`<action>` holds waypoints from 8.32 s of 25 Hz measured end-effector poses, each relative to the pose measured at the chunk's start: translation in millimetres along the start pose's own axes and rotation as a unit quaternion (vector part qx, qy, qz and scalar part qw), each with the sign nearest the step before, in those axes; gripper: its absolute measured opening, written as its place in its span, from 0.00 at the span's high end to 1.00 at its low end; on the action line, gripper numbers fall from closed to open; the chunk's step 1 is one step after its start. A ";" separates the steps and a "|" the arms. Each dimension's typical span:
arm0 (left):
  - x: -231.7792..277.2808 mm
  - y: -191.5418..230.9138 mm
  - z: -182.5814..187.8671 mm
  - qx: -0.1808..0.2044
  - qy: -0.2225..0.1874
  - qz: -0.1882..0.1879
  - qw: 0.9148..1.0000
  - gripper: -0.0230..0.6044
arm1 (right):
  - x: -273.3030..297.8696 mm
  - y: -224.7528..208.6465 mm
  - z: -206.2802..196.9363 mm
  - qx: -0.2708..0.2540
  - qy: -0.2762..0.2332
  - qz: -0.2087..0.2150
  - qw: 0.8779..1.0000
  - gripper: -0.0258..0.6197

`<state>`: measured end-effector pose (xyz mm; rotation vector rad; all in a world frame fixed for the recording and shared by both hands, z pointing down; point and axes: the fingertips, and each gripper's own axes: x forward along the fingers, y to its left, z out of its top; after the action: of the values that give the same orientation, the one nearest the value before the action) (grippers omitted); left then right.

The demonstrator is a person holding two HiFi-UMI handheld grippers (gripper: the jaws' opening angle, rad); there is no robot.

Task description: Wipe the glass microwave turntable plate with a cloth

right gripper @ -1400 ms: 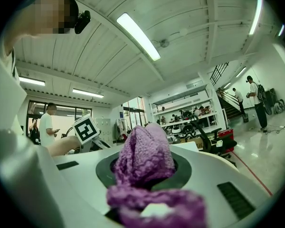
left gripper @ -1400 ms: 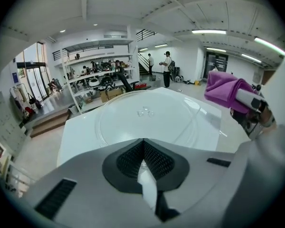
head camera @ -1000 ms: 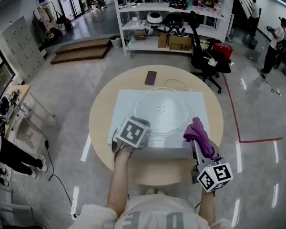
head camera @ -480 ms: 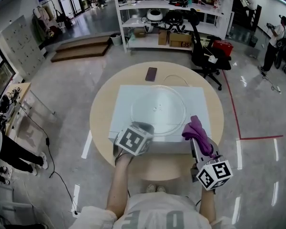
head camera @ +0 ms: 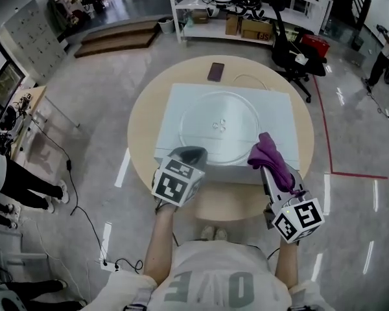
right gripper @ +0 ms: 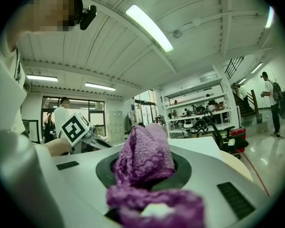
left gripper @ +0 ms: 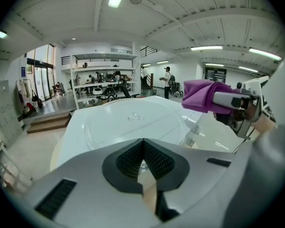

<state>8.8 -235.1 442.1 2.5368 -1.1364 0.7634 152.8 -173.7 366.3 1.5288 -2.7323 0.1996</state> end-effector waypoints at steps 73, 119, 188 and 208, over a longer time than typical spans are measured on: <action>-15.1 8.3 -1.4 -0.014 -0.111 0.046 0.993 0.97 | 161.3 -77.6 -23.9 -0.144 0.308 0.025 0.940 0.89; -14.3 5.4 0.9 -0.013 -0.118 0.043 0.992 0.97 | 161.6 99.9 -52.5 -0.193 0.320 0.244 0.895 0.89; -13.4 3.9 -1.3 -0.012 -0.130 0.039 0.991 0.97 | 162.1 74.1 -52.7 -0.171 0.300 0.217 0.913 0.89; -12.0 0.5 -4.2 -0.012 -0.133 0.033 0.991 0.97 | 188.6 26.9 -11.3 -0.151 0.249 0.140 0.946 0.89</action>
<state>0.2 -226.2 438.9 2.6504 -1.3055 0.4307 30.3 -318.6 387.0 0.8650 -2.4126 0.1344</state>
